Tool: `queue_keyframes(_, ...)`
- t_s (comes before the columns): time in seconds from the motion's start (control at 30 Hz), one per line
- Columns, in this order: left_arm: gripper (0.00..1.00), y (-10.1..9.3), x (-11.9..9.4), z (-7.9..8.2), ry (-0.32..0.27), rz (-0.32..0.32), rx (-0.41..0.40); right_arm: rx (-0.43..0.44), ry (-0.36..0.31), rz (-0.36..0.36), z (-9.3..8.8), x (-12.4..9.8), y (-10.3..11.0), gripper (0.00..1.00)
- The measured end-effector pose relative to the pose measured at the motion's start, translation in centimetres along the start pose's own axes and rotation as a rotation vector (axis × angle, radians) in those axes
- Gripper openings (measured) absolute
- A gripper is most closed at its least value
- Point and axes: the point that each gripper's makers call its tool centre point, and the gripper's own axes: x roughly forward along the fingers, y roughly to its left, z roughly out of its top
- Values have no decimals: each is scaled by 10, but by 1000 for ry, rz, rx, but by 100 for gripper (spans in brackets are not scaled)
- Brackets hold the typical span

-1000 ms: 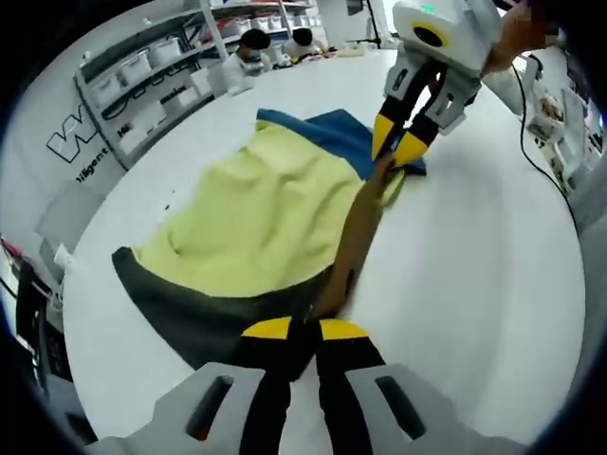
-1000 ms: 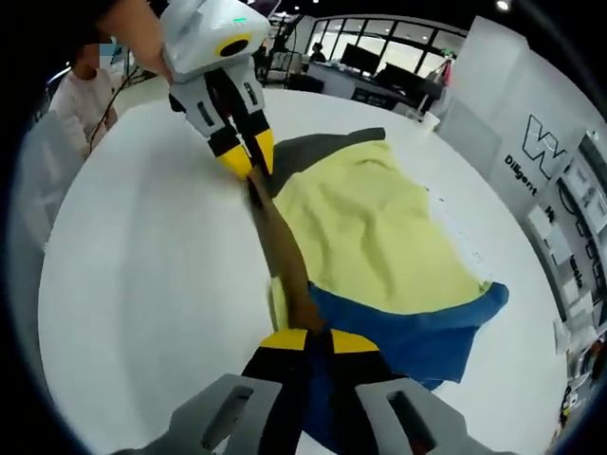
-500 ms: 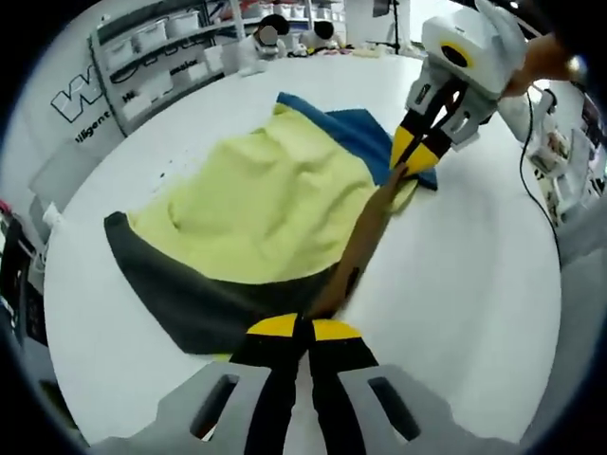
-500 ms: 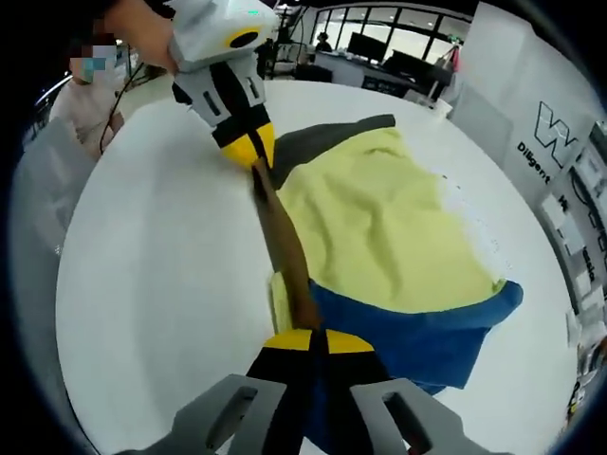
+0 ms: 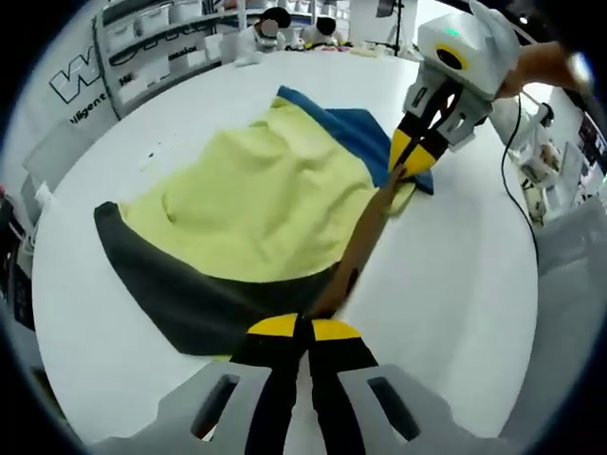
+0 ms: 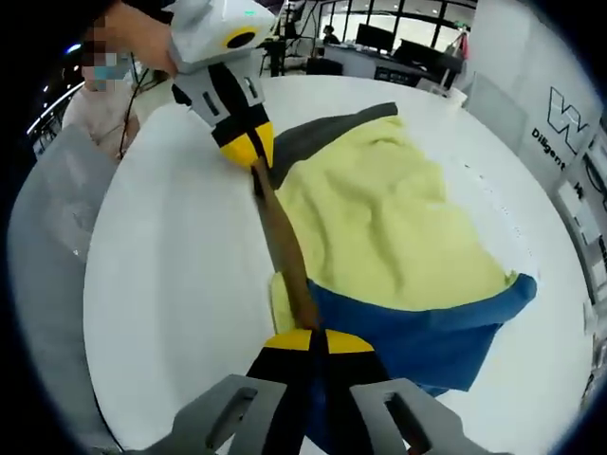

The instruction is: Fold the garment on the visible template until the final outline fits inside the template.

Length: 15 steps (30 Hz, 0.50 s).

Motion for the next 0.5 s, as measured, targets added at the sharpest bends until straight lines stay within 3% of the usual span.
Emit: queue_keyframes(0.5,2,-30,-8,-13,-2,-19,-71,10,49,19,-13,-9,30,0)
